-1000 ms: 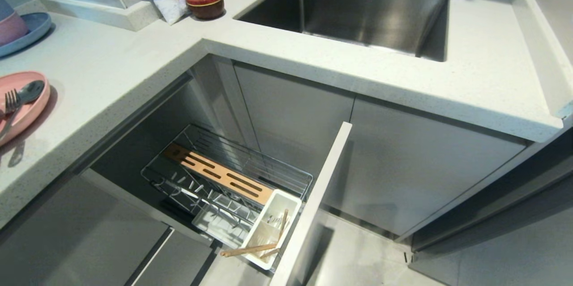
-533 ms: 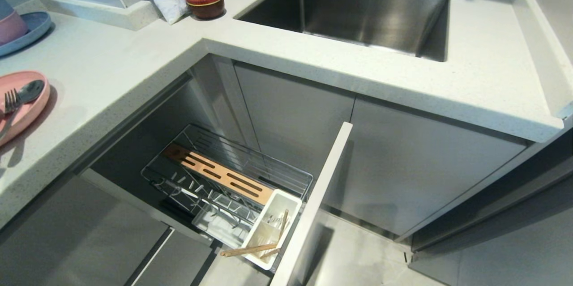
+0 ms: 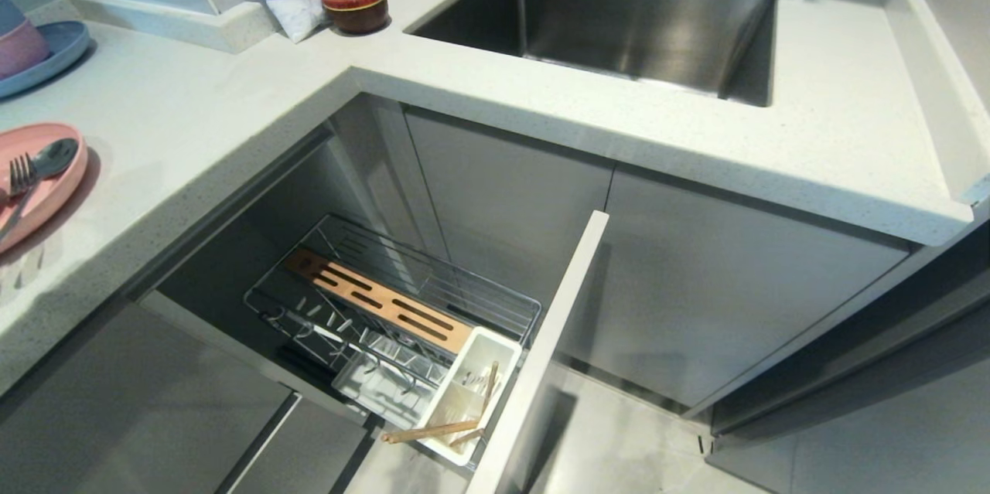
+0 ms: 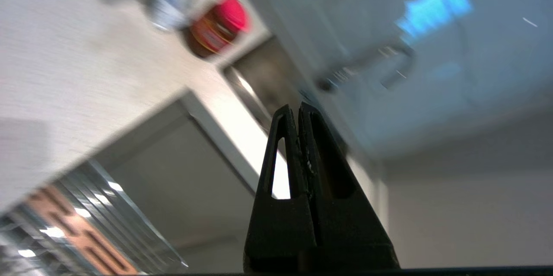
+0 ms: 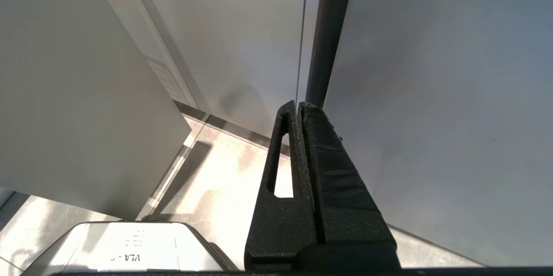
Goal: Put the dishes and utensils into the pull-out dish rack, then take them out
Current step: Close the cupboard
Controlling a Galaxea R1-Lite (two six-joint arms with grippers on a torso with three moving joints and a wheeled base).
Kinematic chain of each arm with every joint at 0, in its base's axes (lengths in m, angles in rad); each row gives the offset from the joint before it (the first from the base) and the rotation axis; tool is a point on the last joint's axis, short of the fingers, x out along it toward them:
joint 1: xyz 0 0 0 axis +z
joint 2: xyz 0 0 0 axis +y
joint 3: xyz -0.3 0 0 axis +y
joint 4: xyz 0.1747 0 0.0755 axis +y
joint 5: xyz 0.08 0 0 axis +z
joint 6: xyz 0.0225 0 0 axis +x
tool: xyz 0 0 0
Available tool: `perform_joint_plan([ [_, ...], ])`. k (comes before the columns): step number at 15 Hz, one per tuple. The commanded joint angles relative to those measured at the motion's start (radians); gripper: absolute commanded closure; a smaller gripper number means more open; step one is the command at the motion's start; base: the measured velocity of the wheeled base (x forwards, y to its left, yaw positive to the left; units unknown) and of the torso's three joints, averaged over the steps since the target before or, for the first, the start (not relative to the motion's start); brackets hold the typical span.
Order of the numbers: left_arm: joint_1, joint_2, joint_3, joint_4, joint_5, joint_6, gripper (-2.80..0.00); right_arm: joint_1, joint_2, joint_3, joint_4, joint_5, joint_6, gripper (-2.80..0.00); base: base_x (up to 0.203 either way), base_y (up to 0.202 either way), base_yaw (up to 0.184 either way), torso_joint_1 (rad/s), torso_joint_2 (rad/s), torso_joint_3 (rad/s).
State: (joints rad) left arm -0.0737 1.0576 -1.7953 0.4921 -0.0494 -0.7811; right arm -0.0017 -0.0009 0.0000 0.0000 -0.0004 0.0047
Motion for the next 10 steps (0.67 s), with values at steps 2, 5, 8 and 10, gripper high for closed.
perform_joint_plan([
  [2, -0.228, 0.022, 0.060, -0.009, -0.030, 0.002, 0.00, 0.000, -0.004, 0.002, 0.000, 0.000, 0.000, 0.00, 0.000, 0.000, 0.000, 0.000, 0.00, 0.000],
  [5, -0.416, 0.104, 0.086, 0.034, -0.043, 0.002, 0.00, 0.000, -0.004, 0.002, 0.000, 0.000, 0.000, 0.00, 0.000, 0.000, 0.000, 0.000, 0.00, 0.000],
  [8, -0.617, 0.212, 0.103, 0.113, -0.045, 0.002, 0.00, 0.000, -0.004, 0.002, 0.000, 0.000, 0.000, 0.00, 0.000, 0.000, 0.000, 0.000, 0.00, 0.000],
  [10, -0.651, 0.306, 0.101, 0.173, -0.044, 0.006, 0.00, 0.000, -0.004, 0.002, 0.000, 0.000, 0.000, 0.00, 0.000, 0.000, 0.000, 0.000, 0.00, 0.000],
])
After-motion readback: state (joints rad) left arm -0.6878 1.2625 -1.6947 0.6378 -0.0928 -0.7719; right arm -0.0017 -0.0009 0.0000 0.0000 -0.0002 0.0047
